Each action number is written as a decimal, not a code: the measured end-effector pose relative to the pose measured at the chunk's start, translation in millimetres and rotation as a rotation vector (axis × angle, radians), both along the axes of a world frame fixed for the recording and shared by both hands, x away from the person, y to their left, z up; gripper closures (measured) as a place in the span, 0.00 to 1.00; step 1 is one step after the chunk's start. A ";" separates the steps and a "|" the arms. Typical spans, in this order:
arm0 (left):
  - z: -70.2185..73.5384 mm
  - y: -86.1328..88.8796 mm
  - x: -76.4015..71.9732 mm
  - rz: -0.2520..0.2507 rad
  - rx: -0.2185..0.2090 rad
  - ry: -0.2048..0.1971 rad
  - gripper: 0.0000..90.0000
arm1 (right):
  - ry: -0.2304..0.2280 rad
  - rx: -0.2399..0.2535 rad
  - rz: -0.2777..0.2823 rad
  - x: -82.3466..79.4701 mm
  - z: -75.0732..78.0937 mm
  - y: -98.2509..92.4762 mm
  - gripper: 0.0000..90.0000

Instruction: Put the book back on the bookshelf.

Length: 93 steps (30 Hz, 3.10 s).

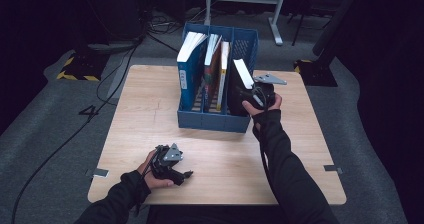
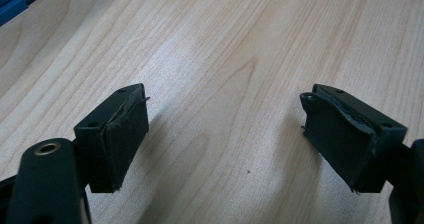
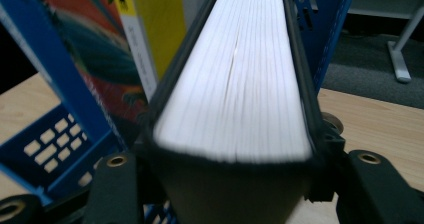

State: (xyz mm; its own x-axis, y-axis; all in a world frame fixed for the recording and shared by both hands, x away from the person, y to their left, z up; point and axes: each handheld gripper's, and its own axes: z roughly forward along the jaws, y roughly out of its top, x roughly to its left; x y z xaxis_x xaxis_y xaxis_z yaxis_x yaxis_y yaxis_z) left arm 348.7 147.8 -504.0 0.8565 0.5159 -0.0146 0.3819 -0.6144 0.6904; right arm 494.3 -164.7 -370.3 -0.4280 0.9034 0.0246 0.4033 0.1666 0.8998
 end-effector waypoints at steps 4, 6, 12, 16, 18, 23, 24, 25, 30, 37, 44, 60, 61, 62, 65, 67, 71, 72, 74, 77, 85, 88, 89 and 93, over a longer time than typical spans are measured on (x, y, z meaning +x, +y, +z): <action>0.0 0.0 0.0 0.000 0.000 0.000 0.20 | -0.002 -0.036 0.048 -10.4 -6.2 -9.6 0.47; 0.0 0.0 0.0 0.000 0.000 0.000 0.20 | 0.002 -0.057 0.077 -15.4 -11.1 -13.9 0.46; 0.1 0.1 0.4 -0.002 0.001 0.000 0.20 | 0.027 -0.106 0.124 -22.9 -28.9 -21.5 0.53; 0.1 0.0 0.6 -0.004 0.001 0.001 0.20 | 0.039 -0.147 0.134 -21.1 -39.4 -15.9 0.53; 0.1 0.0 0.6 -0.004 0.001 0.001 0.20 | 0.032 -0.153 0.119 -20.6 -41.3 -12.2 0.52; 0.1 0.0 0.7 -0.005 0.001 0.002 0.20 | 0.043 -0.139 0.097 -16.0 -43.1 -5.0 0.51; 0.0 -0.1 0.7 -0.004 -0.001 0.003 0.20 | 0.043 -0.139 0.097 -16.0 -43.1 -5.0 0.51; 0.0 -0.2 0.7 -0.004 -0.001 0.003 0.20 | 0.048 -0.133 0.086 -13.3 -43.2 -0.9 0.51; 0.2 -0.2 0.7 -0.005 0.001 0.004 0.20 | 0.063 -0.142 0.035 -4.8 -41.4 10.5 0.51; 0.2 -0.3 0.8 -0.006 0.001 0.005 0.20 | 0.112 -0.157 -0.008 15.4 -35.6 19.5 0.51; 0.2 -0.4 0.8 -0.007 0.001 0.005 0.20 | 0.118 -0.155 -0.022 30.2 -35.0 22.8 0.51; 0.1 -0.7 1.2 -0.012 0.000 0.001 0.20 | 0.124 -0.151 -0.044 51.2 -35.3 27.1 0.51; 0.2 -0.7 1.1 -0.012 0.000 0.001 0.20 | 0.127 -0.153 -0.046 52.3 -35.1 27.7 0.51; 0.2 -0.7 1.1 -0.012 0.000 0.001 0.20 | 0.131 -0.151 -0.046 53.5 -34.9 28.1 0.51; 0.1 -1.0 1.1 -0.014 -0.001 0.002 0.20 | 0.136 -0.154 -0.043 56.6 -34.6 29.0 0.50; 0.1 -1.0 1.2 -0.014 -0.001 0.002 0.20 | 0.136 -0.151 -0.043 57.2 -34.9 29.1 0.50; 0.0 -1.0 1.0 -0.015 -0.001 0.003 0.20 | 0.141 -0.154 -0.040 58.4 -35.2 28.9 0.50; 0.1 -1.0 1.0 -0.014 -0.001 0.003 0.20 | 0.143 -0.156 -0.040 58.2 -35.1 28.8 0.50; 0.1 -1.0 1.0 -0.015 -0.001 0.003 0.20 | 0.147 -0.160 -0.044 57.3 -34.9 29.3 0.50; 0.0 -1.1 1.0 -0.015 -0.002 0.003 0.20 | 0.138 -0.207 -0.046 54.3 -33.7 32.6 0.50; 0.0 -1.2 1.1 -0.016 -0.001 0.004 0.20 | 0.136 -0.216 -0.026 48.7 -26.4 29.5 0.51; 0.0 -1.2 1.1 -0.017 -0.001 0.003 0.20 | 0.134 -0.234 -0.014 45.9 -23.5 29.2 0.50; 0.0 -1.3 1.1 -0.017 -0.002 0.004 0.20 | 0.136 -0.240 -0.008 43.7 -22.0 28.6 0.50; 0.0 -1.3 1.2 -0.018 -0.002 0.004 0.19 | 0.133 -0.260 0.000 40.3 -20.2 27.7 0.48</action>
